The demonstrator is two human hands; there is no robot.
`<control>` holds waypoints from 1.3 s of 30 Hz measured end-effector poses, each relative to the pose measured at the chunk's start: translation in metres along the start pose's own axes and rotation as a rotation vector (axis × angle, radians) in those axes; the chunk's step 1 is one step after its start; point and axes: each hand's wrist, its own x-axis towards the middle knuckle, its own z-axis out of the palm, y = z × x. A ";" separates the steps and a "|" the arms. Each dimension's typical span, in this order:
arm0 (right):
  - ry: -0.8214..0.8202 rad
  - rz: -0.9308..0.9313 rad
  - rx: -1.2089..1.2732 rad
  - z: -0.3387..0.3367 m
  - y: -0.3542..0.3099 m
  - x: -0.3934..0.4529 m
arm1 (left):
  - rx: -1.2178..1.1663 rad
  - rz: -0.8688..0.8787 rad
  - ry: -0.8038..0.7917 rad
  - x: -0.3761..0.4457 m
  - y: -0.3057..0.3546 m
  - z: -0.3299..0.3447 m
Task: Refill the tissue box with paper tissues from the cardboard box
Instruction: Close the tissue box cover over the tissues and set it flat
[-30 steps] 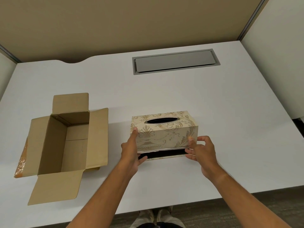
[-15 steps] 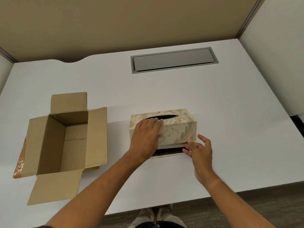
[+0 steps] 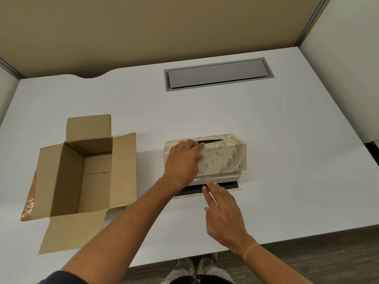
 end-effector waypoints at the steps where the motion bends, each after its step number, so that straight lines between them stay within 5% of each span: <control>1: -0.013 -0.018 -0.027 0.001 0.001 0.003 | -0.007 -0.005 -0.006 0.001 0.000 0.000; 39: -0.189 0.095 -0.178 0.018 -0.001 0.016 | -0.043 -0.070 -0.017 -0.029 0.016 0.006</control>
